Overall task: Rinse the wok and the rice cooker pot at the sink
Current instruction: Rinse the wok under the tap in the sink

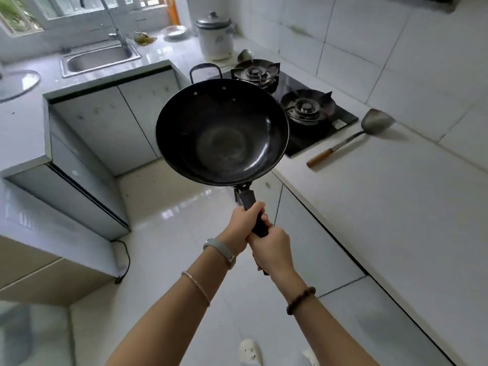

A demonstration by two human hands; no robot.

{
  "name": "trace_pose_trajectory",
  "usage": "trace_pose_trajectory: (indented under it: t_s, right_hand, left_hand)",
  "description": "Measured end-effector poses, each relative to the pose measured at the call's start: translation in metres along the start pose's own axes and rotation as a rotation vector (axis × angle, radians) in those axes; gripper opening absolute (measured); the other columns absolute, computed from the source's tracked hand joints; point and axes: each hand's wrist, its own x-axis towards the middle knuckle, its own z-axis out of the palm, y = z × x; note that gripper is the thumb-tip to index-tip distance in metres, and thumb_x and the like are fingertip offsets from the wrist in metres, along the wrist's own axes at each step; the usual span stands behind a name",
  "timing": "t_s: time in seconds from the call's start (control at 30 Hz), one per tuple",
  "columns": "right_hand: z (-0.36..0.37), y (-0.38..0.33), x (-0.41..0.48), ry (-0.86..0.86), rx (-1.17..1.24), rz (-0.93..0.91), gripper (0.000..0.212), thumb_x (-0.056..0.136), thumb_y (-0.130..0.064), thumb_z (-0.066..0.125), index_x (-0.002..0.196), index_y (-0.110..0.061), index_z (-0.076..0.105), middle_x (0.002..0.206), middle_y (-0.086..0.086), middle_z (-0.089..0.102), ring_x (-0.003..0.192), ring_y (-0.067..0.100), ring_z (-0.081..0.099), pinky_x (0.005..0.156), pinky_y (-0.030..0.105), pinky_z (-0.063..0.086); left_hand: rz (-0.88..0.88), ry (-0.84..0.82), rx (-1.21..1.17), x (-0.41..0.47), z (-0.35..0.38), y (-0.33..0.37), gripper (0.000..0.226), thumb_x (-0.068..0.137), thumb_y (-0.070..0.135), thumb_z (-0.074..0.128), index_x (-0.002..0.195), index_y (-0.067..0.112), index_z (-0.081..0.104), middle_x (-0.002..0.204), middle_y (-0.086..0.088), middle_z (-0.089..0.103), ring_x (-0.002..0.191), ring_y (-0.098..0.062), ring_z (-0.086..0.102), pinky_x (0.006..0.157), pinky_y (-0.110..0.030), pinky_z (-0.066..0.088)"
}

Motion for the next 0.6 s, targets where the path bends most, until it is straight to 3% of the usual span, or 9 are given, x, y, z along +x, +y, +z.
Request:
trace_pose_trajectory:
  t_s: [0.27, 0.6]
  right_hand:
    - [0.076, -0.039, 0.047, -0.176, -0.035, -0.046, 0.010, 0.085, -0.023, 0.063, 0.079, -0.015, 0.061, 0.057, 0.010, 0.060, 0.040, 0.020, 0.052, 0.034, 0.022, 0.039]
    - [0.141, -0.101, 0.158, -0.401, -0.078, -0.037, 0.018, 0.084, -0.021, 0.060, 0.078, -0.004, 0.061, 0.052, 0.007, 0.055, 0.032, 0.015, 0.045, 0.033, 0.020, 0.034]
  left_hand:
    - [0.067, 0.154, -0.089, 0.031, -0.075, 0.046, 0.022, 0.093, 0.012, 0.056, 0.071, 0.009, 0.052, 0.055, -0.003, 0.050, 0.053, -0.018, 0.052, 0.065, -0.030, 0.052]
    - [0.115, 0.326, -0.243, 0.118, -0.132, 0.124, 0.024, 0.095, 0.010, 0.052, 0.071, 0.009, 0.049, 0.053, -0.002, 0.048, 0.047, -0.015, 0.050, 0.056, -0.027, 0.050]
